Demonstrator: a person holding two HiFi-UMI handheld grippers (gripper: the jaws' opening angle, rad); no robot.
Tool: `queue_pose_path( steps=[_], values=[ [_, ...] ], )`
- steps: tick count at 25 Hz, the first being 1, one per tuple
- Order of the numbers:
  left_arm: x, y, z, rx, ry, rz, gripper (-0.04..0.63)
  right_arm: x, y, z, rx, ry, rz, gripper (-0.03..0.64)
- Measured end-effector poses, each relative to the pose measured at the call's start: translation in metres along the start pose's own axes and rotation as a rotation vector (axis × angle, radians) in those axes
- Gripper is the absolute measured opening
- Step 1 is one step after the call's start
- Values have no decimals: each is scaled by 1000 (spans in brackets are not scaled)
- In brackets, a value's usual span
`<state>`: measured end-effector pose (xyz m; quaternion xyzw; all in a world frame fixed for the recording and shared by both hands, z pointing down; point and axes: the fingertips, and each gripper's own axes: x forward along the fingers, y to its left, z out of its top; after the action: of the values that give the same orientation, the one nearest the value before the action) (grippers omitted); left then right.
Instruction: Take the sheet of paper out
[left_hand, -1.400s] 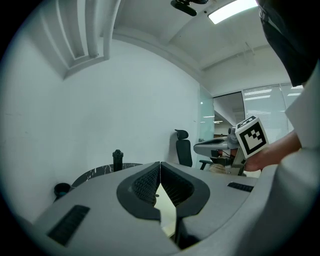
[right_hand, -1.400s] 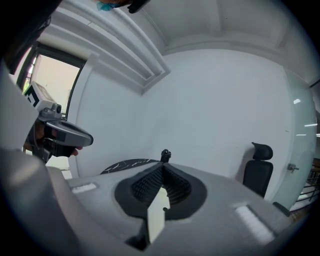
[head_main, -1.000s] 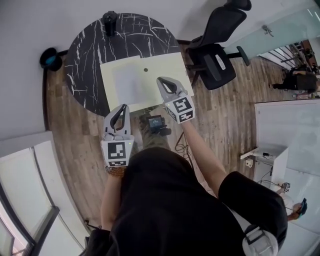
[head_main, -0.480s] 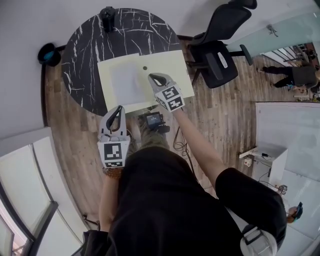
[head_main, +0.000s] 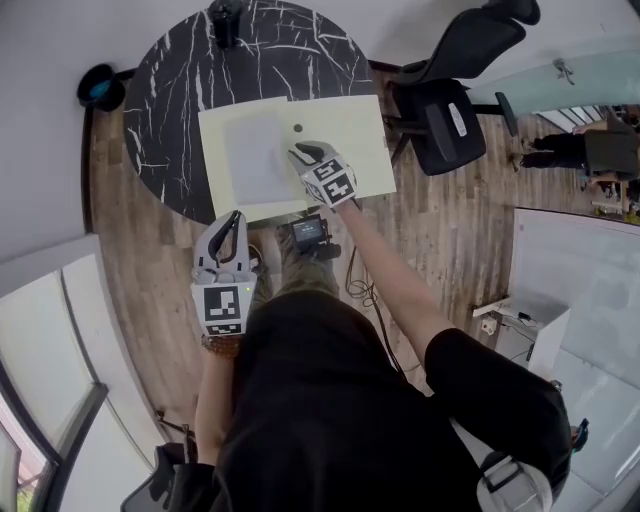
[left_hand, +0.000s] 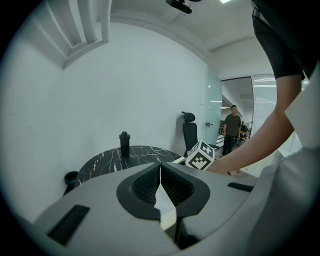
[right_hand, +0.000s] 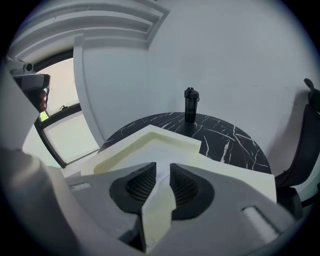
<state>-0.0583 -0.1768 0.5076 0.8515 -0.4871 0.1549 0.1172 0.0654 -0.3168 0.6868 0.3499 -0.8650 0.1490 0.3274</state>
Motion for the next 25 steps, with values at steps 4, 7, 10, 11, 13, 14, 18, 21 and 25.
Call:
queue_pose_path(
  steps=[4, 7, 10, 11, 13, 14, 18, 21, 25],
  values=[
    [2, 5, -9, -15, 18, 19, 2, 25, -1, -20, -7, 68, 35, 86],
    [3, 8, -15, -25, 35, 31, 2, 38, -1, -30, 1, 99, 56, 86],
    [3, 10, -21, -32, 47, 42, 2, 50, 0, -38, -5, 124, 79, 86],
    [3, 11, -23, -35, 51, 47, 2, 54, 0, -40, -3, 129, 84, 86],
    [2, 12, -26, -40, 60, 56, 2, 59, 0, -43, 10, 137, 90, 86],
    [2, 12, -27, -41, 63, 59, 2, 61, -1, -44, 18, 141, 92, 85],
    [2, 13, -31, -43, 77, 70, 2, 69, -2, -48, 26, 153, 103, 86],
    [2, 12, -34, -45, 85, 75, 2, 73, -2, -48, 42, 154, 111, 84],
    [2, 14, -35, -46, 89, 81, 2, 79, -2, -52, 48, 166, 118, 84]
  ],
)
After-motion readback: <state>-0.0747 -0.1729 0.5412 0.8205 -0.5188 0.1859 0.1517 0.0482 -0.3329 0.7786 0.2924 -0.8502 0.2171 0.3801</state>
